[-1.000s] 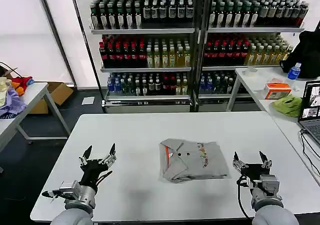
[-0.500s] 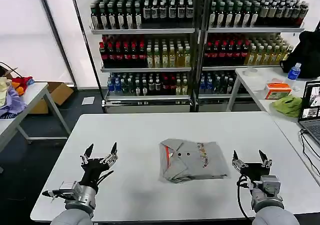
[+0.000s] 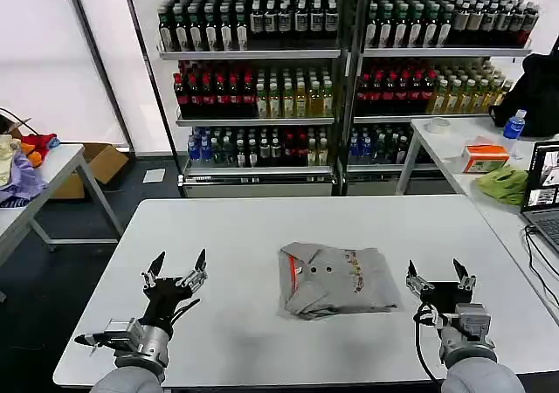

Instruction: Fold and organize the clothes.

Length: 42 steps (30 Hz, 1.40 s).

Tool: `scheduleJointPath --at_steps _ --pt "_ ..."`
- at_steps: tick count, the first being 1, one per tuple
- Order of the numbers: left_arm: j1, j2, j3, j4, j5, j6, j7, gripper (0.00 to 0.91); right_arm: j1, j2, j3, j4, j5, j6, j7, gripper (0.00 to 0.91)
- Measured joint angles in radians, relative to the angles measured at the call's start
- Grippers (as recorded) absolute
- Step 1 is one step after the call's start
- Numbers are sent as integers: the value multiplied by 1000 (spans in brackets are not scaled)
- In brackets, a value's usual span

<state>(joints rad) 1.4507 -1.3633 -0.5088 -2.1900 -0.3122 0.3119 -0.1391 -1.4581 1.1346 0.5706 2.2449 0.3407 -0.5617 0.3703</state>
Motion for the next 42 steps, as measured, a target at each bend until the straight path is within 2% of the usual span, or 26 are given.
scheduleJointPath --at_steps 42 --pt "9 3 -12 -18 41 12 37 907 0 -3 2 -11 2 -1 -2 907"
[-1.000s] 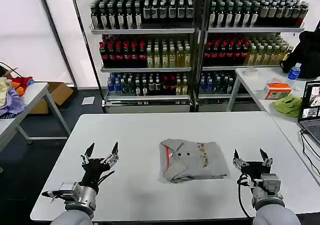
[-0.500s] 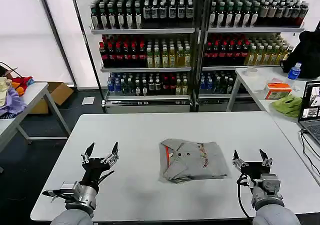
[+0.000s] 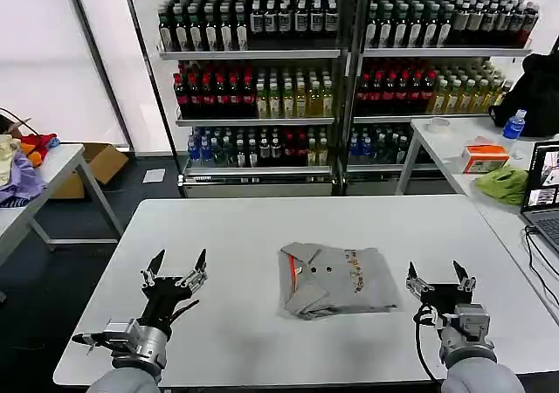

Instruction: Fold and organize the clothes.

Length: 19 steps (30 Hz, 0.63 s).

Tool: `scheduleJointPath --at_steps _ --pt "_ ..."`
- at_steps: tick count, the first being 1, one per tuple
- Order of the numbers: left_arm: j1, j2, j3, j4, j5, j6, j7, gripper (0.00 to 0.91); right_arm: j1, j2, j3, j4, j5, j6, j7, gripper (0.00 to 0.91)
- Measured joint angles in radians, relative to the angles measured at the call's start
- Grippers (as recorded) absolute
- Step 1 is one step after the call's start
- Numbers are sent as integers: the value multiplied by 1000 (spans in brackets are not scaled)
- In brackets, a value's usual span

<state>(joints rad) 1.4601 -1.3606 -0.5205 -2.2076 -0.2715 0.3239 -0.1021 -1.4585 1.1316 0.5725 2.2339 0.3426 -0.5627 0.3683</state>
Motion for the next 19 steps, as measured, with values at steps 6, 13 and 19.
scheduleJointPath --at_steps 6,13,19 --pt "4 0 -3 1 3 6 7 907 0 -1 0 2 0 0 -1 907" --pt "4 0 -3 0 7 14 14 907 -1 -3 0 3 0 0 -2 907" --pt "3 -1 -3 1 10 16 21 907 -1 -4 0 3 1 0 -3 907"
